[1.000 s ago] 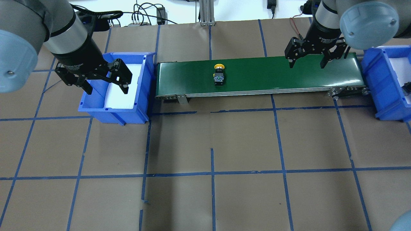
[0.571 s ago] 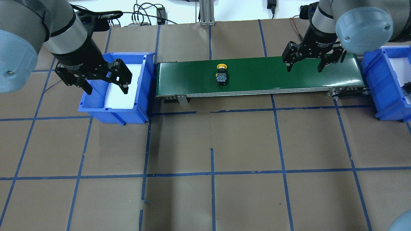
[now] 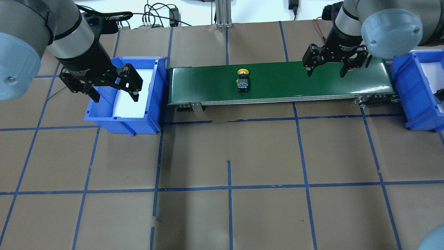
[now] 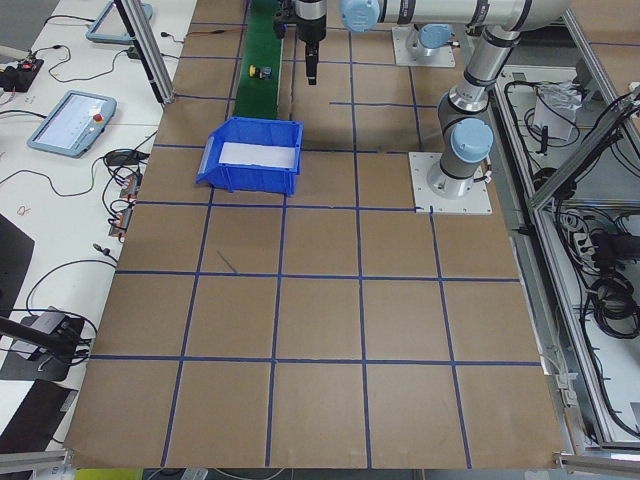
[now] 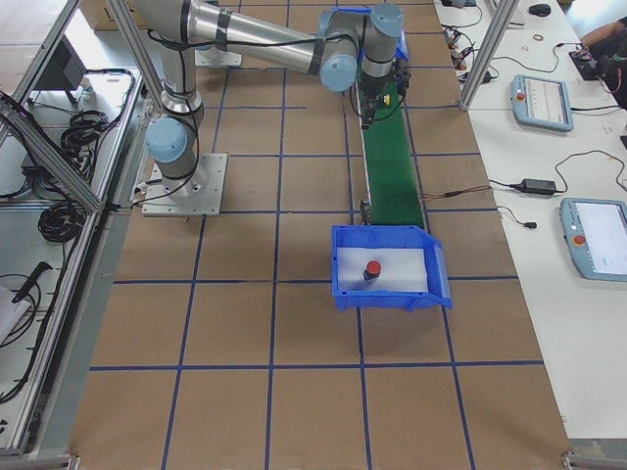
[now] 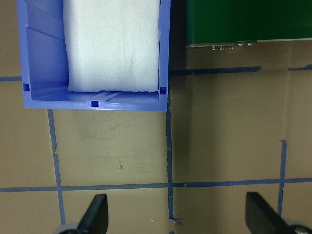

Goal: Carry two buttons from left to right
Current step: 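Move the right gripper back over the belt above the yellow button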

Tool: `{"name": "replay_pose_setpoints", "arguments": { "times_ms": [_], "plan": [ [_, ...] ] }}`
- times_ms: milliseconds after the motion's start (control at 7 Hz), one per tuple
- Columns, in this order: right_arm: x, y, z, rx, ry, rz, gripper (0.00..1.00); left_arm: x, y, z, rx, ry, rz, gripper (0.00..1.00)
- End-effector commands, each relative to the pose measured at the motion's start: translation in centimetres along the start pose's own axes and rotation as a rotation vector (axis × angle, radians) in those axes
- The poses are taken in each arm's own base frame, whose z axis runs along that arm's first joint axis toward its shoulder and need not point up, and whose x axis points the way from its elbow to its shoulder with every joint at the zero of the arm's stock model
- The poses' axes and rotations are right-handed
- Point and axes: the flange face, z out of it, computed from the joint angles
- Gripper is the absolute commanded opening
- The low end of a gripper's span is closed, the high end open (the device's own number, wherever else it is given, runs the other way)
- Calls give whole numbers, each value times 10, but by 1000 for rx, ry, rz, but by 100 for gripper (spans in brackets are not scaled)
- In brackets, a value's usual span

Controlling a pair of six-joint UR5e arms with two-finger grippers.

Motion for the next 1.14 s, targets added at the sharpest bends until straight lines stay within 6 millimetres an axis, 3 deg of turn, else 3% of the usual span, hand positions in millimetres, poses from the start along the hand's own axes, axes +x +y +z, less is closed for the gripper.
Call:
{"name": "replay_pose_setpoints", "arguments": {
  "times_ms": [0,286,714,1000],
  "plan": [
    [-1,-1,1,4,-17,-3,100,0,0,0,0,0,0,100],
    [-4,-2,-5,24,-27,-2,100,0,0,0,0,0,0,100],
    [-71,-10,-18,105,-32,-14,100,0,0,0,0,0,0,100],
    [-76,-13,-13,103,-33,-19,100,0,0,0,0,-1,0,100]
  ]
}}
